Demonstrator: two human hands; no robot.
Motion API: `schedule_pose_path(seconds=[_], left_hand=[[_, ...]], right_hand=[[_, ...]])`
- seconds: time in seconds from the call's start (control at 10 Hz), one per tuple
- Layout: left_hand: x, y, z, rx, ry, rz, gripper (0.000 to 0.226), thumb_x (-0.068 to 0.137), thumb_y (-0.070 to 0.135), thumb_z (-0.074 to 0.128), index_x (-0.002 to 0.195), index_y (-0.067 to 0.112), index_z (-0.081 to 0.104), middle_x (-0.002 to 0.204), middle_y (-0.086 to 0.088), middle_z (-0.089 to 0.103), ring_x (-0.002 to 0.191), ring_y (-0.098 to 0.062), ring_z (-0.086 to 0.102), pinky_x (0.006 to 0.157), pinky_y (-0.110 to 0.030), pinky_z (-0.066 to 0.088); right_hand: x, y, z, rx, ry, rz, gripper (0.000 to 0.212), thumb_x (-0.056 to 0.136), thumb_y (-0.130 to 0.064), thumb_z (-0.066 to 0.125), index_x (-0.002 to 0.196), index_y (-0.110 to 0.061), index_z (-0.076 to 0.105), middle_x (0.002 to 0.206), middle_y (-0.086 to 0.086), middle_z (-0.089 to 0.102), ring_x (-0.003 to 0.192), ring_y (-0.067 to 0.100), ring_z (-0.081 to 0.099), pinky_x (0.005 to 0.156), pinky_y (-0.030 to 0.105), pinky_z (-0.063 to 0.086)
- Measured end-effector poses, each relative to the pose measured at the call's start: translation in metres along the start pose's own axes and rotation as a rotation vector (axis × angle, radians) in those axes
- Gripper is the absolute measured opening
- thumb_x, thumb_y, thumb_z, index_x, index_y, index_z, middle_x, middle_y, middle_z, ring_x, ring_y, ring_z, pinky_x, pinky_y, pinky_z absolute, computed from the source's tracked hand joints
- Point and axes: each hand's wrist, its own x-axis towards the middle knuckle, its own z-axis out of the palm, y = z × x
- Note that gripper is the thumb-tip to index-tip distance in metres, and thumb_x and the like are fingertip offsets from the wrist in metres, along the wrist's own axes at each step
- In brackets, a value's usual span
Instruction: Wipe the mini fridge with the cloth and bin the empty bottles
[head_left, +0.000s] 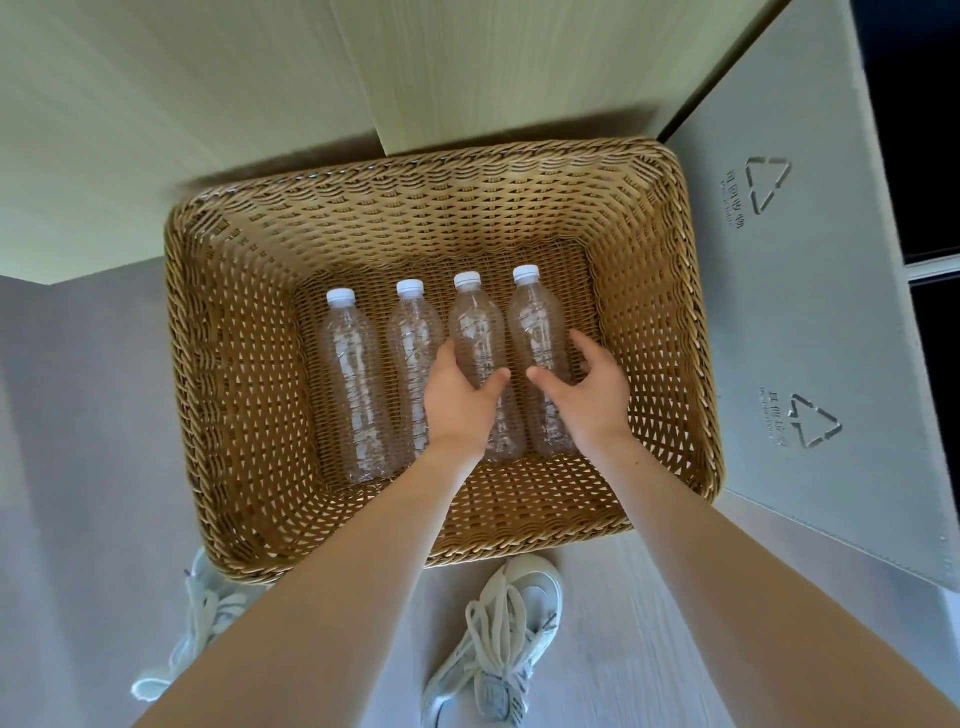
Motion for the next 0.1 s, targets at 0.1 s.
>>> schedule_pose_path(seconds=[0.1], left_hand=[[-0.0158,0.0218,-0.0190,0.030,0.041,0.034,0.062,0.090,0.033,0.068,0.143,0.015,0.042,0.141,-0.004,0.051,0.124,-0.019,0.052,0.103,-0.031,0.042]], right_hand=[[-0.0185,-0.0262,-0.0140,0.053,0.138,-0.054,0.058,0.085,-0.031,0.077,0.137,-0.017,0.056,0.134,-0.001,0.060,0.121,0.014,0.053,0.107,0.039,0.046]])
